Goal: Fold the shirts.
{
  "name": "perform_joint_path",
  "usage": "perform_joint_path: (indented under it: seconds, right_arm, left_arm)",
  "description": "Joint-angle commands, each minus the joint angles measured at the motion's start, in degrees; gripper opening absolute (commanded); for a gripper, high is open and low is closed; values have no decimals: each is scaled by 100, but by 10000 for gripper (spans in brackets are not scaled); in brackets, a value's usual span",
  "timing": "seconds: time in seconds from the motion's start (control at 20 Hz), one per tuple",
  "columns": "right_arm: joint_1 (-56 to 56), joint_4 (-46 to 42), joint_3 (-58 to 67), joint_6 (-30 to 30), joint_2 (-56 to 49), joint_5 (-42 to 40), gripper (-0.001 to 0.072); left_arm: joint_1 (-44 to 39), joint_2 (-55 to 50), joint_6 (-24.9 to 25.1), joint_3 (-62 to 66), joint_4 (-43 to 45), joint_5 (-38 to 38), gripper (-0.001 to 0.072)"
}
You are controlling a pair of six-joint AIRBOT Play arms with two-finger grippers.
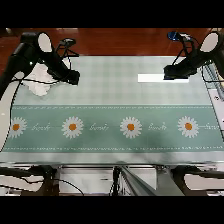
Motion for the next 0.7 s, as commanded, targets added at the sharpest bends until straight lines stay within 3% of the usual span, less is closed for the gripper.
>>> perform_joint_path:
  seconds: [0.0, 0.4, 0.5, 0.55, 0.6, 0.65]
  right_arm:
    - [2, 2, -2, 2, -2, -33, 431]
    - [2, 2, -2, 0, -2, -109, 430]
    - [2, 0, -2, -2, -2, -177, 430]
    - [2, -17, -2, -4, -2, -188, 429]
    - [2, -35, -2, -7, -2, -184, 430]
    - [2, -42, -2, -9, -2, -179, 429]
  left_arm:
    - [4, -4, 55, 0, 0, 15, 556]
    - [0, -4, 35, -2, -2, 50, 556]
    - [22, -4, 52, 20, 76, 387, 558]
    - [76, -2, 28, 74, 262, 658, 604]
    - [170, 0, -66, 210, 584, 927, 714]
    - [321, 0, -227, 400, 1005, 1217, 720]
